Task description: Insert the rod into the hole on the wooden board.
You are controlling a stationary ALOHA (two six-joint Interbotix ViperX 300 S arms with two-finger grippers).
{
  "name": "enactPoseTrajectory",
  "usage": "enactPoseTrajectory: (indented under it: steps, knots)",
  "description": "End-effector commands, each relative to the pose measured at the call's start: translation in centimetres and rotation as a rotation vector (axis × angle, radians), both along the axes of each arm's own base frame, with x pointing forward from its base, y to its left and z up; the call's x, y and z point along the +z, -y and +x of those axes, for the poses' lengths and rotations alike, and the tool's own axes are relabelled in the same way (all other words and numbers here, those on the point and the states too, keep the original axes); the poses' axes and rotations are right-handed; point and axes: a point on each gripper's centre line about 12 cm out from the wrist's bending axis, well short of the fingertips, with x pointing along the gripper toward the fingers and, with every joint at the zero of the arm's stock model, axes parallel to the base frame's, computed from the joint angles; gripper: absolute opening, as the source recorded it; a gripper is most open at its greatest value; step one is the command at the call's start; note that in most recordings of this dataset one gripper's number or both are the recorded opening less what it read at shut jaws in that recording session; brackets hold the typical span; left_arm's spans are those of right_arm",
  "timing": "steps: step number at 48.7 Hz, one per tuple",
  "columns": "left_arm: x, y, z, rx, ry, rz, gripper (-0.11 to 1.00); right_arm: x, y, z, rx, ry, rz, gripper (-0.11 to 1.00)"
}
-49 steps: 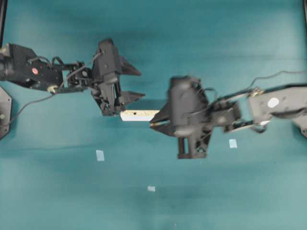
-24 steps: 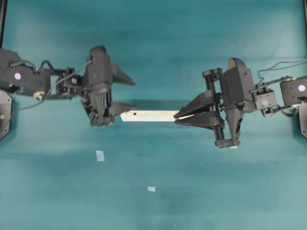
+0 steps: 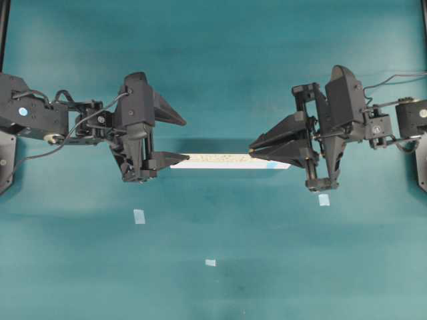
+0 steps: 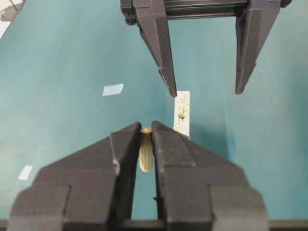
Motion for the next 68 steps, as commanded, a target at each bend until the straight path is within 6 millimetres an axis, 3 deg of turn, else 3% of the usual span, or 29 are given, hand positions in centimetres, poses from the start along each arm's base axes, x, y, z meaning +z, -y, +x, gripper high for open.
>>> enactPoseTrajectory:
  steps: [1, 12, 27, 42, 55, 68]
  knots:
    - [0.8, 0.6, 0.4, -0.014, 0.028, -0.004, 1.0, 0.8, 0.1, -0.1, -0.002, 0.032, 0.001, 0.12]
    - [-1.2, 2.0, 0.7, -0.056, -0.031, -0.002, 1.0, 0.6, 0.2, -0.2, -0.007, 0.024, 0.001, 0.12]
    - [-3.0, 2.0, 1.5, -0.059, -0.074, 0.001, 1.0, 0.3, 0.2, -0.4, -0.007, 0.013, 0.003, 0.12]
    - [-4.0, 1.9, 1.6, -0.058, -0.101, 0.004, 0.99, 0.1, 0.2, -0.5, -0.008, 0.007, 0.007, 0.12]
    - [-4.4, 1.5, 1.9, -0.066, -0.112, 0.027, 0.87, -0.1, 0.2, -0.6, -0.008, 0.002, 0.008, 0.12]
    - [-4.7, 0.5, 1.8, -0.041, -0.117, 0.027, 0.83, -0.1, 0.2, -0.6, -0.009, 0.002, 0.01, 0.12]
